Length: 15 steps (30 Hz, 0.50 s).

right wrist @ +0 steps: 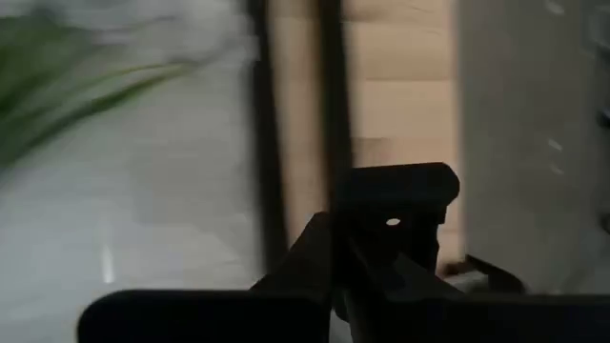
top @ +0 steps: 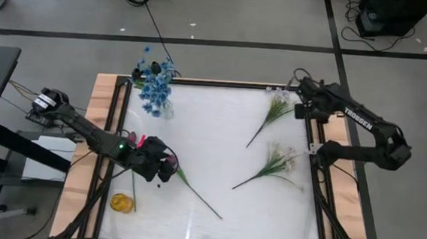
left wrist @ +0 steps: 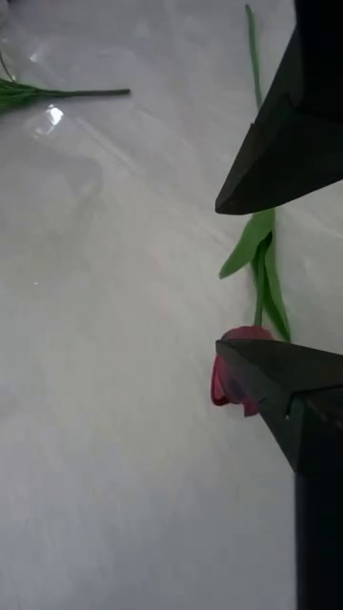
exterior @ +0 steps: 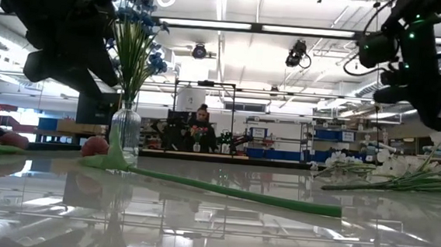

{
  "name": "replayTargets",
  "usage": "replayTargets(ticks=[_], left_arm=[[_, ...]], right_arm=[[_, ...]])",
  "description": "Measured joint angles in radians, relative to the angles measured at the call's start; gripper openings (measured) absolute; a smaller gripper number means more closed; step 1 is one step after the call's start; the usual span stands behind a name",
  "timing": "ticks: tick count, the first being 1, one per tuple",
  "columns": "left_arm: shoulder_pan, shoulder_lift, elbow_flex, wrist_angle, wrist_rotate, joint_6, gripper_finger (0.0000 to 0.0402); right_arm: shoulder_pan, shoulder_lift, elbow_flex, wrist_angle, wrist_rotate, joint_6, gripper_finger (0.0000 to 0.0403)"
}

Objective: Sort flowers into vase by color
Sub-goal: Put the left red tulip into the yellow vase

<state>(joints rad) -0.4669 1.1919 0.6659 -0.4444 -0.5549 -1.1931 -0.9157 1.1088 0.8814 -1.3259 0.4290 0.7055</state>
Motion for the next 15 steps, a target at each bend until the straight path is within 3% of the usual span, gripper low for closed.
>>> replayTargets(ticks=[5,15], left_arm=[[-0.009,-0.001,0.000,-0.001,0.004,0.000,0.0229],[-0.009,-0.001,0.000,-0.001,0.017,-0.016,0.0229]], right_arm=[[-0.093,0.002,0.000,-0.071,0.046,-0.051,0.0066],[-0.148,-0.003,0.000,-0.082,-0.024,-0.105,0.0232]])
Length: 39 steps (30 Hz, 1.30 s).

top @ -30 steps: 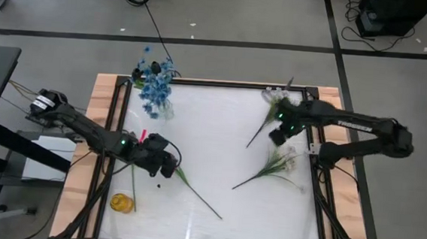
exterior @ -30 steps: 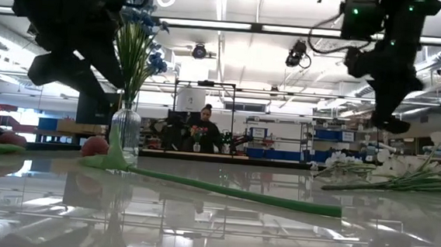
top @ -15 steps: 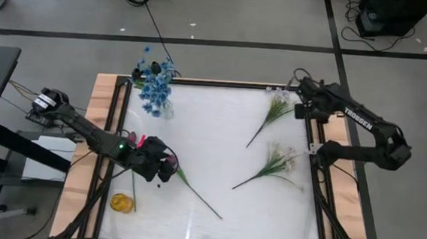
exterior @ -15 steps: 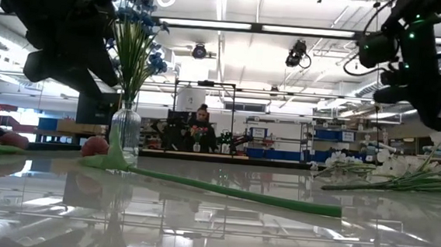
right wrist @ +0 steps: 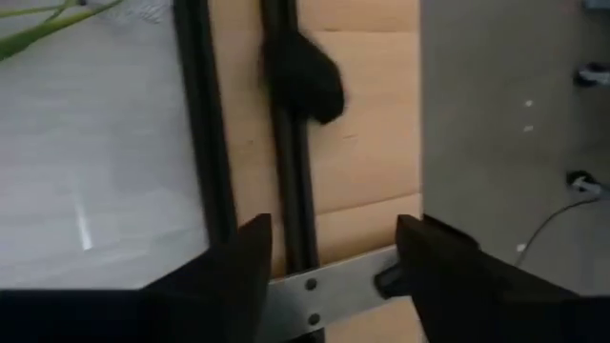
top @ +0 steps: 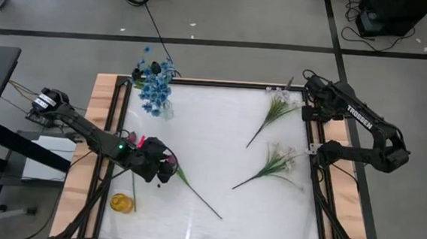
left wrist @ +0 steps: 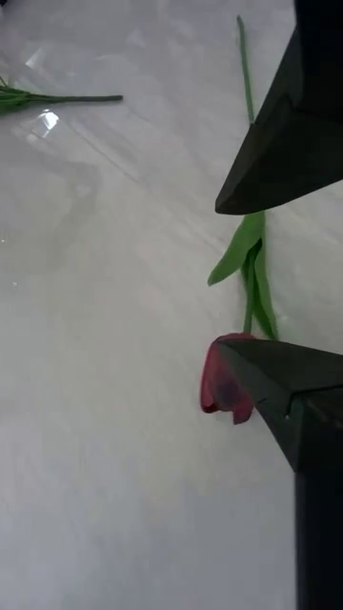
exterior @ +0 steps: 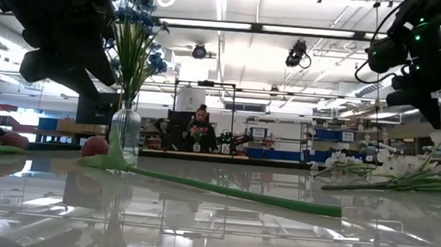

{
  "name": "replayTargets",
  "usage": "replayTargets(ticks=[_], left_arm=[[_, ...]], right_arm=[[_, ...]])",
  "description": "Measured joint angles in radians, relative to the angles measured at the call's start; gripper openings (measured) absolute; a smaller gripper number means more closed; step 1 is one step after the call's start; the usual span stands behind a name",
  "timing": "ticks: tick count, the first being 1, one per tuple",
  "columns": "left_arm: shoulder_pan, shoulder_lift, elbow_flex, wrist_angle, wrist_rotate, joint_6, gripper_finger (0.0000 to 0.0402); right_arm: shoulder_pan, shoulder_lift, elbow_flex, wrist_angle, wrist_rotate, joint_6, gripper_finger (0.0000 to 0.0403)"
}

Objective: Sort flowers into vase by color
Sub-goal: Put the left red tulip into the yellow vase

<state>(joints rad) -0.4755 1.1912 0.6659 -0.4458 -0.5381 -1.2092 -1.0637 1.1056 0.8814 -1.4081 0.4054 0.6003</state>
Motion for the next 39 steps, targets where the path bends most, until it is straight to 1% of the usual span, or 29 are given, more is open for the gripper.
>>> replayTargets(ticks=[3,6,8,10,12,15,21,23,26,30,32,39], left_arm=[[0.000,0.000,0.000,-0.002,0.029,-0.030,0.0229],[0.000,0.000,0.000,-0.008,0.035,-0.061,0.0229],[0.000,-0.001,0.000,-0.015,0.035,-0.074,0.0229],[0.000,-0.001,0.000,-0.032,0.035,-0.097,0.0229],[0.000,-0.001,0.000,-0.050,0.042,-0.122,0.0229],[0.000,-0.001,0.000,-0.069,0.057,-0.165,0.0229],[0.000,-0.001,0.000,-0.071,0.075,-0.273,0.0229],[0.004,-0.001,0.002,-0.108,0.131,-0.341,0.0229],[0.014,-0.001,0.001,-0.203,0.261,-0.448,0.0229],[0.007,-0.001,0.001,-0.245,0.405,-0.494,0.0229],[-0.004,-0.001,0.001,-0.238,0.444,-0.528,0.0229],[-0.063,-0.001,0.001,-0.242,0.491,-0.739,0.0229]], right_arm=[[0.000,-0.006,0.000,0.024,-0.077,-0.001,0.0258],[0.004,-0.020,0.000,0.072,-0.234,-0.024,0.0270],[0.018,-0.030,0.000,0.132,-0.348,-0.045,0.0271],[0.039,-0.044,0.000,0.190,-0.432,-0.051,0.0270],[0.065,-0.053,0.000,0.258,-0.494,-0.043,0.0268],[0.117,-0.055,0.000,0.341,-0.550,-0.005,0.0264],[0.281,-0.028,0.000,0.480,-0.584,0.070,0.0257],[0.343,-0.014,0.000,0.525,-0.587,0.089,0.0254],[0.424,0.007,0.000,0.599,-0.586,0.119,0.0251],[0.510,0.039,0.000,0.691,-0.583,0.153,0.0251],[0.542,0.056,0.000,0.720,-0.582,0.160,0.0250],[0.616,0.128,0.000,0.757,-0.535,0.157,0.0250]])
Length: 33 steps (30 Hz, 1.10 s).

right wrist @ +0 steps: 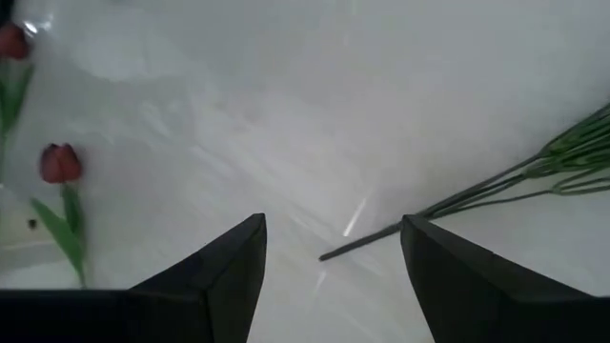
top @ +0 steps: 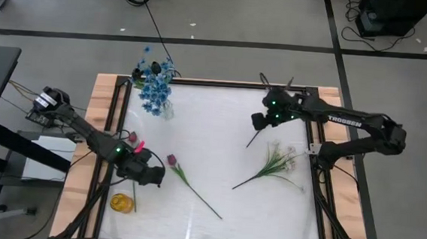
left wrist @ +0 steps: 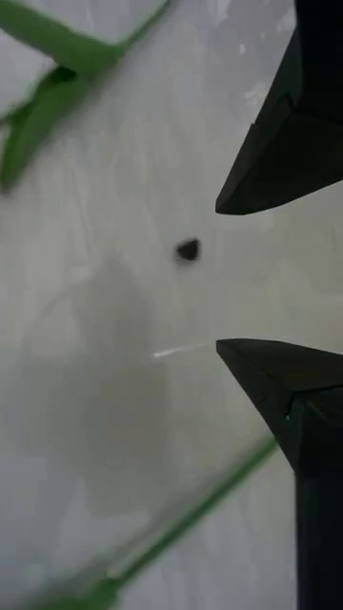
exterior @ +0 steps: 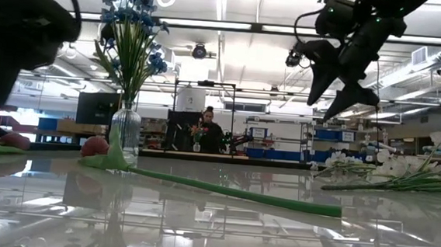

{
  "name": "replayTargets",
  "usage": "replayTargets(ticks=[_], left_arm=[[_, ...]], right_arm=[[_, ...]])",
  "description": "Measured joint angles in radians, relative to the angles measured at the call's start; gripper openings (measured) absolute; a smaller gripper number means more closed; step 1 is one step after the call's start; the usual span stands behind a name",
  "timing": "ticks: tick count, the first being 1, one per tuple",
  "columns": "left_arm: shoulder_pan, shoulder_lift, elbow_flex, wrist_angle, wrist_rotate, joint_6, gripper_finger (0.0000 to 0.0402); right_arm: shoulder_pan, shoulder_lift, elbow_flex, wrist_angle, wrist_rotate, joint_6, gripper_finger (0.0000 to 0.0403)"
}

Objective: Sort flowers into vase by color
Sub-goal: Put the left red tulip into the yellow vase

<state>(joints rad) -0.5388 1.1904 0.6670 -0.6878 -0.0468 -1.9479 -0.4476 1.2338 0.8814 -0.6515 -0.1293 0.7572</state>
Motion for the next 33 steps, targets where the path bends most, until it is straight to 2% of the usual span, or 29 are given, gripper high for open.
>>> replayTargets(ticks=[3,8,12,16,19,25,33], left_arm=[[-0.021,0.000,0.000,-0.042,0.007,-0.085,0.0229],[-0.018,0.000,0.000,-0.258,0.008,-0.202,0.0228],[-0.011,0.000,-0.001,-0.401,0.007,-0.225,0.0228],[0.021,0.000,-0.001,-0.464,-0.018,-0.224,0.0228],[0.053,0.000,-0.020,-0.437,-0.032,-0.213,0.0218],[0.102,0.001,-0.126,-0.293,-0.033,-0.193,0.0171],[0.117,-0.001,-0.166,-0.256,-0.008,-0.196,0.0116]], right_arm=[[0.023,0.037,0.000,0.025,0.008,-0.003,0.0250],[0.065,0.096,0.000,0.088,0.004,-0.004,0.0250],[0.087,0.138,0.000,0.133,-0.030,-0.004,0.0250],[0.095,0.171,0.000,0.167,-0.059,-0.008,0.0250],[0.096,0.184,0.000,0.172,-0.077,-0.009,0.0250],[0.099,0.181,0.000,0.168,-0.100,-0.020,0.0250],[0.124,0.177,0.000,0.155,-0.107,-0.024,0.0248]])
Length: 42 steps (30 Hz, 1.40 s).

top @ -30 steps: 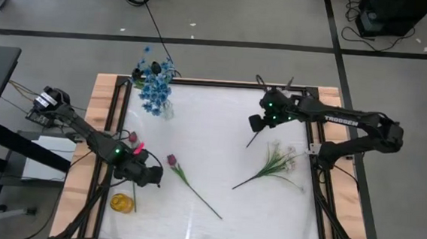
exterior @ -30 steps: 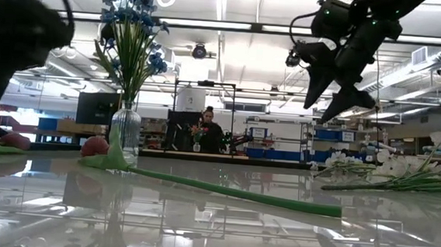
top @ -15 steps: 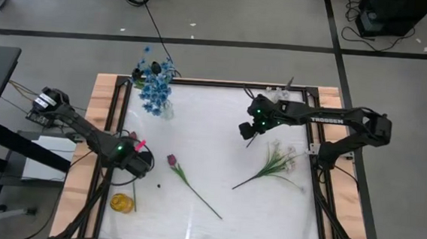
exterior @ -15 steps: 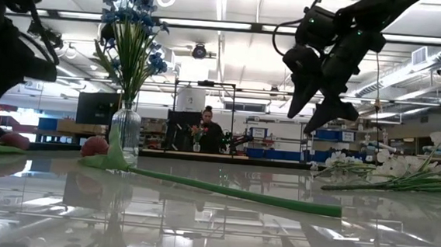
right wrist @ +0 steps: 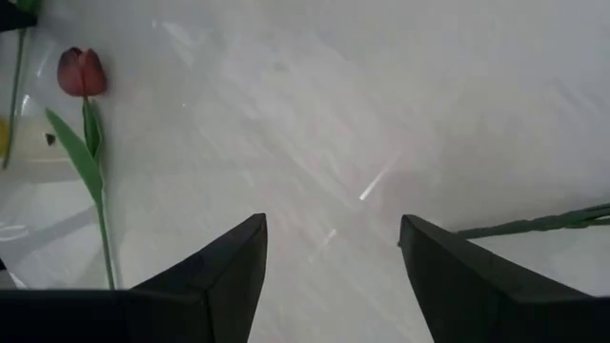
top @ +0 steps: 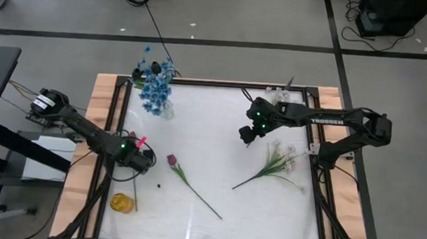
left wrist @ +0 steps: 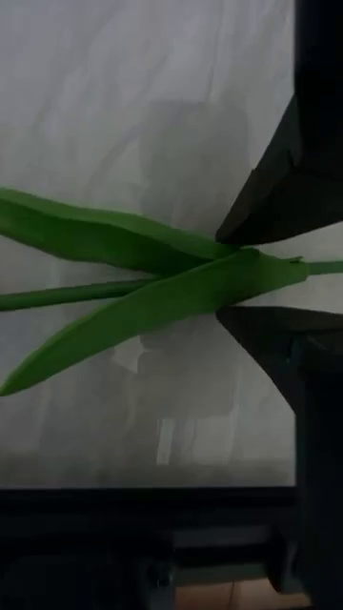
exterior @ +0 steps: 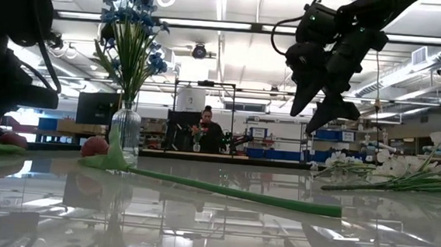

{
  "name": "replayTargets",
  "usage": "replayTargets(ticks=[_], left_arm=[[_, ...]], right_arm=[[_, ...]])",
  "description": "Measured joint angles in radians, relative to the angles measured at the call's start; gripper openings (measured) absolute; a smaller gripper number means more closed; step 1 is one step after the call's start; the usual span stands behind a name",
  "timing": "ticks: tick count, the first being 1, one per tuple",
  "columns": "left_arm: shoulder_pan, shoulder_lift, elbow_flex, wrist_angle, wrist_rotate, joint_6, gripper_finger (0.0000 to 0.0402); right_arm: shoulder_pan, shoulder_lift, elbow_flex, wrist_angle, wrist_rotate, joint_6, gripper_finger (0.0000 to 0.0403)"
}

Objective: Sort flowers into vase by color
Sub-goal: Put the left red tulip into the yellow vase

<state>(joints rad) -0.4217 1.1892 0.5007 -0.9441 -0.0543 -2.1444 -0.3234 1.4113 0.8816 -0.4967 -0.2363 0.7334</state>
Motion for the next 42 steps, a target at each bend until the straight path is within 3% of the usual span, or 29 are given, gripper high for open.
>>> replayTargets(ticks=[10,19,26,33,37,42], left_arm=[[-0.003,0.003,0.028,0.051,0.003,0.058,0.0013],[-0.058,0.002,0.294,0.026,-0.039,0.242,0.0007],[-0.186,0.003,0.569,0.032,-0.109,0.701,0.0006],[-0.336,0.002,0.783,0.046,-0.316,1.231,0.0005],[-0.410,0.000,0.873,0.090,-0.449,1.429,0.0005],[-0.577,-0.045,0.913,0.118,-0.700,1.571,0.0005]], right_arm=[[0.004,0.000,0.000,0.001,0.006,-0.002,0.0244],[0.075,0.000,0.000,0.001,0.019,-0.028,0.0244],[0.224,0.000,0.000,0.016,0.030,0.119,0.0244],[0.351,0.003,0.000,0.131,0.169,0.376,0.0244],[0.404,0.010,0.000,0.236,0.234,0.517,0.0244],[0.472,0.010,0.000,0.304,0.300,0.682,0.0244]])
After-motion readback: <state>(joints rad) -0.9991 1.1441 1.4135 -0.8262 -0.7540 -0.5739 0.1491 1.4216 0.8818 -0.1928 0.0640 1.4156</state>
